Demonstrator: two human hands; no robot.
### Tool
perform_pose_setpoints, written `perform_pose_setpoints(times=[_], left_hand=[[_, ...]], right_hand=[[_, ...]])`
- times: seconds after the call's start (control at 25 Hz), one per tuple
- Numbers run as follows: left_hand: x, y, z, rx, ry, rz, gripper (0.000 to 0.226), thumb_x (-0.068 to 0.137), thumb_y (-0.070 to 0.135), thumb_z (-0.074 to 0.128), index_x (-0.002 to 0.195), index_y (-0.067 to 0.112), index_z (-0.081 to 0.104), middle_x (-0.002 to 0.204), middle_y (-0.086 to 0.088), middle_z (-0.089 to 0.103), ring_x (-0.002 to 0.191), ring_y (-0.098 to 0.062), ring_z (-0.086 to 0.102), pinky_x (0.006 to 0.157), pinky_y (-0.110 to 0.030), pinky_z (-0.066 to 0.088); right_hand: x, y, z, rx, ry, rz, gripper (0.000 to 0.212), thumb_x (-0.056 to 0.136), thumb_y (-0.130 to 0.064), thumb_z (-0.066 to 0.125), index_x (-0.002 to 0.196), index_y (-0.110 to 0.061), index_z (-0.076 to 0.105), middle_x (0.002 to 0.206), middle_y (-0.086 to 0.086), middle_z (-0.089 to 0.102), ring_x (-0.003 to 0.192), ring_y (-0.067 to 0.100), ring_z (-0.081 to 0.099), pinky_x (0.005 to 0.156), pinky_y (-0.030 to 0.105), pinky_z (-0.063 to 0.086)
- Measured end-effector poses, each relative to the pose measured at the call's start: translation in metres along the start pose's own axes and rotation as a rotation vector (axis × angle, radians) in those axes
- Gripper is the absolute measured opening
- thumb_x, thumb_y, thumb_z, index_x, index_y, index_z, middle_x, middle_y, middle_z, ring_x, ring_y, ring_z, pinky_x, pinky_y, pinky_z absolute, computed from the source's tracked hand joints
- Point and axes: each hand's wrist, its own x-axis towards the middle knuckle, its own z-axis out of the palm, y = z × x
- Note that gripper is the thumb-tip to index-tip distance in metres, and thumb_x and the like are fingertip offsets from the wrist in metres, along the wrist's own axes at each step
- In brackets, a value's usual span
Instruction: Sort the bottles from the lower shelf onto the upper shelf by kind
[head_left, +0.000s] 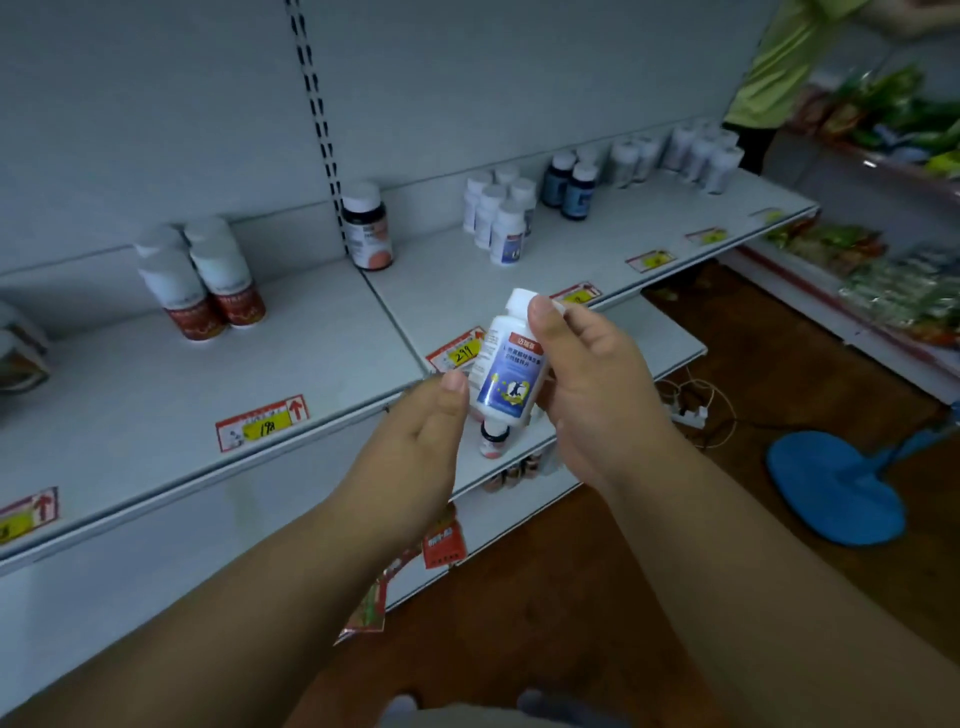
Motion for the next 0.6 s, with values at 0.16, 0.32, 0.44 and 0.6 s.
perform_pose_setpoints(times=[0.16, 0.32, 0.44, 0.6], left_hand=[[0.041, 0.032, 0.026, 0.065, -0.035, 0.069, 0.043, 0.086, 0.059, 0.017, 0.100, 0.047, 0.055, 0.102, 0.023, 0.057, 0.093, 0.020, 0.049, 0.073, 0.004, 0.032], [0.095, 0.048, 0.074, 0.100, 0.035, 0.096, 0.048, 0.089, 0.063, 0.014, 0.115, 0.047, 0.051, 0.115, 0.019, 0.053, 0.105, 0.007, 0.050, 0.090, -0.020, 0.040], [0.134, 0.052, 0.114, 0.168, 0.134, 0.082, 0.052, 0.095, 0.062, 0.014, 0.126, 0.039, 0.050, 0.121, 0.014, 0.048, 0.117, -0.007, 0.046, 0.095, -0.025, 0.033], [0.177, 0.045, 0.136, 0.310, 0.183, 0.003, 0.066, 0.088, 0.066, 0.018, 0.144, 0.034, 0.036, 0.144, 0.010, 0.040, 0.130, -0.009, 0.038, 0.105, -0.034, 0.035]], right_hand=[[0.030, -0.032, -0.044, 0.025, 0.011, -0.052, 0.029, 0.087, -0.037, 0.066, 0.099, -0.011, 0.063, 0.082, 0.006, 0.070, 0.077, 0.022, 0.068, 0.068, 0.042, 0.061], [0.085, -0.044, -0.102, -0.069, 0.000, -0.091, 0.017, 0.090, -0.033, 0.066, 0.093, -0.016, 0.064, 0.086, 0.007, 0.070, 0.077, 0.020, 0.069, 0.066, 0.036, 0.059], [0.136, -0.047, -0.141, -0.191, -0.037, -0.090, 0.012, 0.091, -0.032, 0.068, 0.094, -0.020, 0.065, 0.087, 0.003, 0.071, 0.076, 0.017, 0.069, 0.051, 0.018, 0.049], [0.214, -0.042, -0.165, -0.362, -0.150, -0.062, 0.023, 0.077, -0.045, 0.077, 0.092, -0.029, 0.069, 0.089, -0.004, 0.074, 0.088, 0.021, 0.072, 0.081, 0.046, 0.060]])
